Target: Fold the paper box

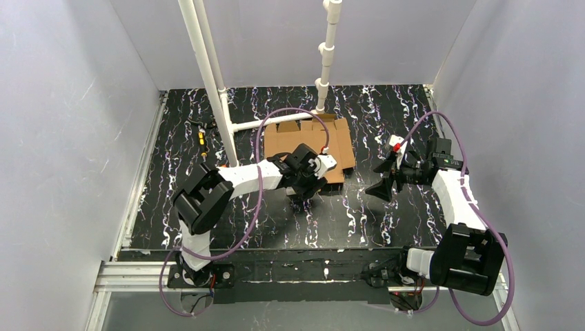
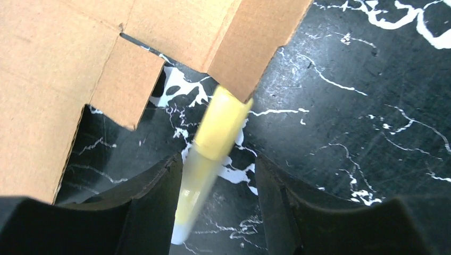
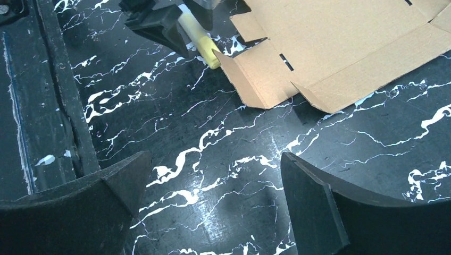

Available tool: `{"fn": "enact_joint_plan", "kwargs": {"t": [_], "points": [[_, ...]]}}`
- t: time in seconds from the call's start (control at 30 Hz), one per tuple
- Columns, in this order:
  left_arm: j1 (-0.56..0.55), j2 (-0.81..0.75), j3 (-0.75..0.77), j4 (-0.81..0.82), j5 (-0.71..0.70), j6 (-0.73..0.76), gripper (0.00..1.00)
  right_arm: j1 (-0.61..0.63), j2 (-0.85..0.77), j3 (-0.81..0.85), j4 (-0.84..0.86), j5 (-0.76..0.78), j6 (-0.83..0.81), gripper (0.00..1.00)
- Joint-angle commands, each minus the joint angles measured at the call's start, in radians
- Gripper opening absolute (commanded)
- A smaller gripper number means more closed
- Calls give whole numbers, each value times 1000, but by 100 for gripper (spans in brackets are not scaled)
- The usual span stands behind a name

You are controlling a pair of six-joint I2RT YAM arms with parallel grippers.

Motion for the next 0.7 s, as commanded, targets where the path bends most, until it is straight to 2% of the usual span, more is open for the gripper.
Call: {"fn": "enact_joint_plan", "kwargs": {"t": [0.0,0.23,0.37,0.4,0.43,0.57,0.67], "points": [[18,31,57,-16,36,75,48,-3,3,-5,30,-16,18,100],[24,56,45,-1,-8,71,45,-3,-2,-12,28,-19,20,100],[24,21,3,-5,-29,32,22,-3,-4,-17,29,-19,20,100],[22,-4,-16,-8,-31,9,14,-3,-6,-18,30,-18,20,100],[16,-36,-38,-19,-35,-19,11,-3,-6,-20,30,-17,20,100],[-28,-232,-183,-50,-73,-145,5,-3,-12,-32,43,-12,33,100],[-31,-404,-313,-107,-90,-299,3,-3,-10,-41,56,-13,45,100]]}}
